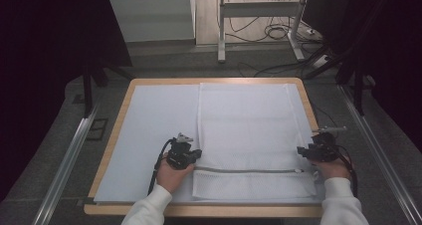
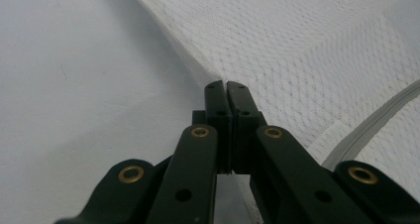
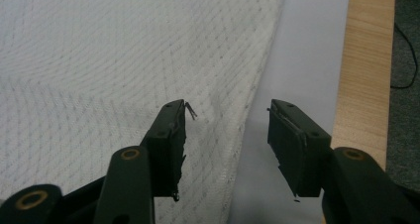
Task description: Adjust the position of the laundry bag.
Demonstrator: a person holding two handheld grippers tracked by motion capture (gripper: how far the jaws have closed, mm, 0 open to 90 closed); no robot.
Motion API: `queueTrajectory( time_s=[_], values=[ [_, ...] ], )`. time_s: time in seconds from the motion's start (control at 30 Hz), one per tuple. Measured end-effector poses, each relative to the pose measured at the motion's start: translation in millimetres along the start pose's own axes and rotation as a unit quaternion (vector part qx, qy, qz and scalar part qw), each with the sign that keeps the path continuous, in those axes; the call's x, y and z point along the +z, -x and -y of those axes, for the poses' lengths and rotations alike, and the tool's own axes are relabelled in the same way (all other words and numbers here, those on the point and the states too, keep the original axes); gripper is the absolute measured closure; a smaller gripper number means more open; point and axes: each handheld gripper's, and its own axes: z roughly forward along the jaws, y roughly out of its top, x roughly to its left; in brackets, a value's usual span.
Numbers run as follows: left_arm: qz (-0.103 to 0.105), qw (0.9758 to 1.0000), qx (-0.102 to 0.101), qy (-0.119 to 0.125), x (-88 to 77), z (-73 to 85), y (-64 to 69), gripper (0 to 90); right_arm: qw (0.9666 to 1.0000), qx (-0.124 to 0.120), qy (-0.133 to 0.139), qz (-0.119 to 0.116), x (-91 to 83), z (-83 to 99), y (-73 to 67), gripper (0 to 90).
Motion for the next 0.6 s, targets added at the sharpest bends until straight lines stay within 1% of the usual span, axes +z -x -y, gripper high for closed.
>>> queueTrajectory(
  time_s=[0.07, 0.1, 0.13, 0.27, 0.33, 0.37, 0.43, 0.47, 0.53, 0.6],
  values=[
    [0.001, 1.0, 0.0, 0.0, -0.1, 0.0, -0.1, 90.0, 1.0, 0.0, -0.002, 0.0, 0.1, 0.0, -0.1, 51.1],
    [0.001, 1.0, 0.0, -0.001, -0.2, -0.1, -0.2, 90.0, 1.0, -0.002, -0.004, -0.001, 0.6, 0.1, -0.6, 57.1],
    [0.001, 1.0, 0.0, -0.001, -0.2, -0.2, -0.3, 90.0, 1.0, -0.002, -0.004, -0.001, 0.6, 0.1, -0.6, 57.1],
    [0.002, 1.0, 0.001, -0.002, -0.4, -0.4, -0.6, 90.0, 0.9998, -0.015, -0.013, 0.0, 1.4, -0.8, -4.6, 62.5],
    [0.002, 1.0, 0.0, -0.002, -0.4, -0.4, -0.6, 90.0, 0.9998, -0.015, -0.015, 0.002, 1.8, -0.9, -5.2, 63.0],
    [0.002, 1.0, 0.001, 0.0, -1.0, -0.5, -0.7, 90.0, 0.9996, -0.017, -0.02, 0.005, 2.8, -0.4, -5.2, 66.8],
    [0.002, 1.0, 0.001, 0.001, -1.2, -0.6, -0.7, 90.0, 0.9996, -0.018, -0.021, 0.005, 3.0, -0.1, -5.3, 67.6],
    [0.002, 1.0, 0.001, 0.001, -1.2, -0.7, -0.6, 90.0, 0.9995, -0.02, -0.024, 0.005, 3.0, 0.3, -5.1, 71.5],
    [0.002, 1.0, 0.001, 0.001, -1.2, -0.6, -0.6, 90.0, 0.9995, -0.02, -0.024, 0.005, 3.0, 0.4, -5.0, 72.7],
    [0.002, 1.0, 0.0, 0.001, -1.3, -0.7, -0.6, 90.0, 0.9994, -0.023, -0.024, 0.004, 3.3, 0.8, -4.8, 76.2]
  ],
)
